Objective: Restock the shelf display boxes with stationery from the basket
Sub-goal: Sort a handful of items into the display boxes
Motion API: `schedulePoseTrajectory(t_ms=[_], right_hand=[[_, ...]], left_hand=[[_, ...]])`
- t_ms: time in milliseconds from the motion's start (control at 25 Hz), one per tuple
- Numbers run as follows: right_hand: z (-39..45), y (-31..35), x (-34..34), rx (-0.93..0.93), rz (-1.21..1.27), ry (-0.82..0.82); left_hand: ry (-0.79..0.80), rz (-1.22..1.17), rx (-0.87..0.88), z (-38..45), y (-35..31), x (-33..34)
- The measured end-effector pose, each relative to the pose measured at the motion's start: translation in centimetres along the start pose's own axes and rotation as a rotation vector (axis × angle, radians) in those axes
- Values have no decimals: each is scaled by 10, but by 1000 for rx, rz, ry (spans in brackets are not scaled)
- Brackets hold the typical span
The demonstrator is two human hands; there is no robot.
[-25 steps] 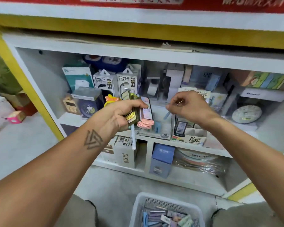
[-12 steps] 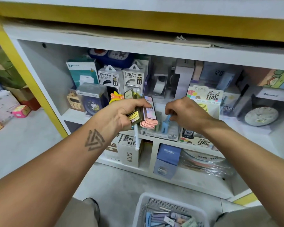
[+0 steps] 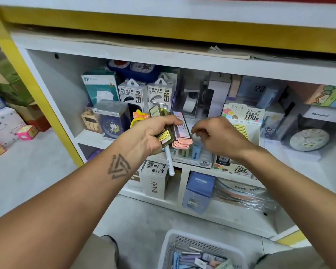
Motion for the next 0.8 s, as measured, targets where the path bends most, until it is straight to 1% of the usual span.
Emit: schedulePoseTrajectory(t_ms=[40,120,160,200,240,320,400,440,520,600,680,720,800], right_hand=[[-4,-4,-1,68,299,21],[-17,0,12,158,938,221],[-24,6,18,166,1089,318],[-29,11,22,171,1124,384],[-33,15,26,167,1088,422],[-34,19,34,176,1016,384],[-33,18,37,172,1034,318],[-35,17,36,156,1049,320],[-43,15,35,120,1029,421],[-57,11,36,100,953,584],[-69,3,35,90,874,685],[-73,-2,33,89,854,696],[-78,-15,22,96,859,646]], left_hand=[[-10,-21,14,1,-2,2],[-33,-64,41,2,-5,6],[-43,-84,55,3,-6,9],[-53,-101,71,4,-6,11],[-71,-114,87,5,-5,13],[-112,-145,124,7,-4,14],[-157,-170,160,9,-4,14],[-173,-186,172,9,-4,13],[-179,-202,172,9,-4,11],[-182,-189,147,9,-5,4],[-158,-190,121,11,-6,-1],[-144,-188,122,10,-8,-2],[-100,-178,117,9,-9,1]])
Point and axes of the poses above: each hand's wrist, its own z-axis towards the middle knuckle, its own x-axis out of the palm, y = z × x, the point moved 7 cm from there along z, towards the middle knuckle, and after that the axes turned 13 degrees about y, right-handed, at the moved point
